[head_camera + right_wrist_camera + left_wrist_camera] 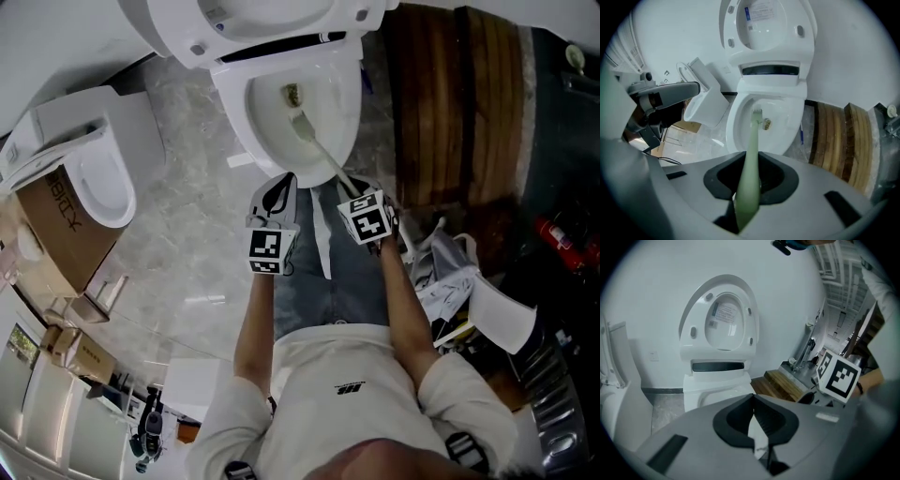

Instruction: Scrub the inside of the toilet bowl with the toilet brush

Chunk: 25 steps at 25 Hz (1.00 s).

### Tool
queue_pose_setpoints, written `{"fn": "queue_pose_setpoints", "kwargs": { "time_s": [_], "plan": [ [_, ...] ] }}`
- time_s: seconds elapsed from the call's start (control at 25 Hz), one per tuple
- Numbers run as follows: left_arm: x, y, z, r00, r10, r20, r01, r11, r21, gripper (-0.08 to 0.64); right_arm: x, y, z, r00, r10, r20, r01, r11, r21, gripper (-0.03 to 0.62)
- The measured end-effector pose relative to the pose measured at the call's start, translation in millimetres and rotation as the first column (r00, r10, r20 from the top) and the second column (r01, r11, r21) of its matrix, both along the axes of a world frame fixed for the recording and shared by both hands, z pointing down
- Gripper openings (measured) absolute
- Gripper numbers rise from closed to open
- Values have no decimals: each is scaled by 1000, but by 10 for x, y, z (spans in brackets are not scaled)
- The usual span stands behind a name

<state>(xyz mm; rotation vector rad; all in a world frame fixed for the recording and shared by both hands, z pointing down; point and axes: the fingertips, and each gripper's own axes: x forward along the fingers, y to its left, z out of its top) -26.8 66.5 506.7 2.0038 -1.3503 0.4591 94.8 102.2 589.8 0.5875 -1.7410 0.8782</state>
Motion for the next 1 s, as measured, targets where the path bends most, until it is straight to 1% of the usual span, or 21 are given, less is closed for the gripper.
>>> {"fn": "queue_pose_setpoints", "kwargs": {
  "time_s": [0.16,0.32,0.4,0.52,1.0],
  "plan": [
    [40,-15,-282,1000,5,12,-5,999,33,9,-12,-143,-408,998,-2,57,-2,997,78,63],
    [63,-53,-595,1000,-7,13,6,998,57,9,-24,-328,-853,993,-2,117,-18,985,172,61],
    [73,-61,-758,1000,-11,15,10,998,69,9,-19,-411,-1072,990,-12,138,-20,974,227,61],
    [79,-90,-998,1000,-20,15,18,996,90,9,-62,-525,-1420,984,-20,179,-33,957,287,61],
    [14,-201,-1834,997,-75,26,69,983,172,9,-183,-779,-2467,951,-95,294,-54,885,462,61]
  ]
}}
